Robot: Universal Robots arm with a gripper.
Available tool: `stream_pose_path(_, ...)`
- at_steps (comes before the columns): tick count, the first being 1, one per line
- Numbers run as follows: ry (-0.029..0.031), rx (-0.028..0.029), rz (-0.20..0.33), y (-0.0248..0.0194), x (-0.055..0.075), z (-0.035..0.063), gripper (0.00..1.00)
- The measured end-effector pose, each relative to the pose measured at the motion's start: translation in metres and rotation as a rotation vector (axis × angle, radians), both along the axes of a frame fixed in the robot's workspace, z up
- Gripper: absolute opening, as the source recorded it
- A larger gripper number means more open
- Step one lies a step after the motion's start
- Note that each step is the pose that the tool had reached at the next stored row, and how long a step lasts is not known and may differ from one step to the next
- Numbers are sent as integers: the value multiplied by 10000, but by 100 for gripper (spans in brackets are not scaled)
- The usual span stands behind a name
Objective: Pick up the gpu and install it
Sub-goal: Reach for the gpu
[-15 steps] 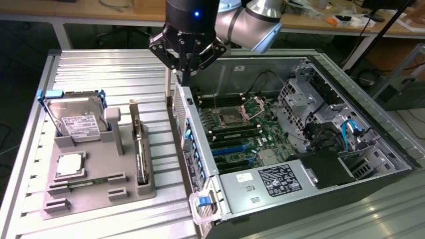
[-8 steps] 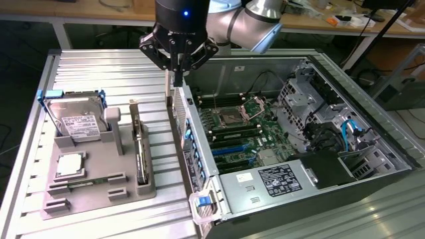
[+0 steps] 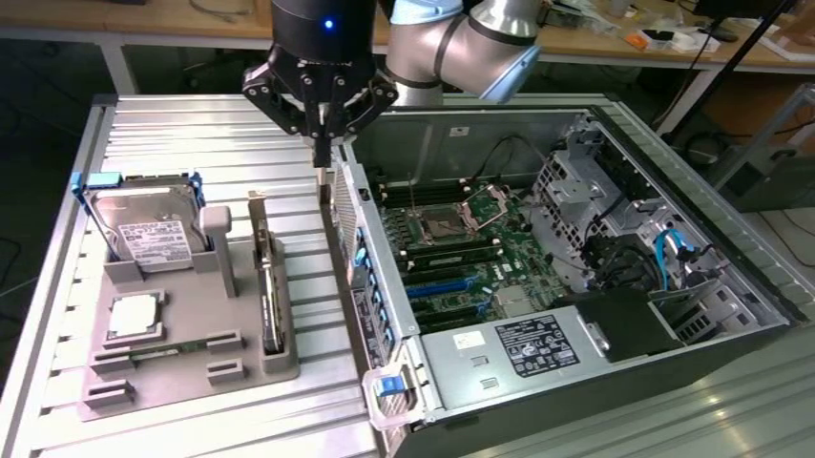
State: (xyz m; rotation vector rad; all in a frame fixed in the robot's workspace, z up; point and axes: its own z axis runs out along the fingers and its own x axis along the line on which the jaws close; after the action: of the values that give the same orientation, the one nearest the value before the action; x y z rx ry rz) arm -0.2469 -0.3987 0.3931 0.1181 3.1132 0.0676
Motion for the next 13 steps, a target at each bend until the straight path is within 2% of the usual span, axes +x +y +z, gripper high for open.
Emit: stream_pose_path(13, 4, 0, 3, 0, -240, -1, 11)
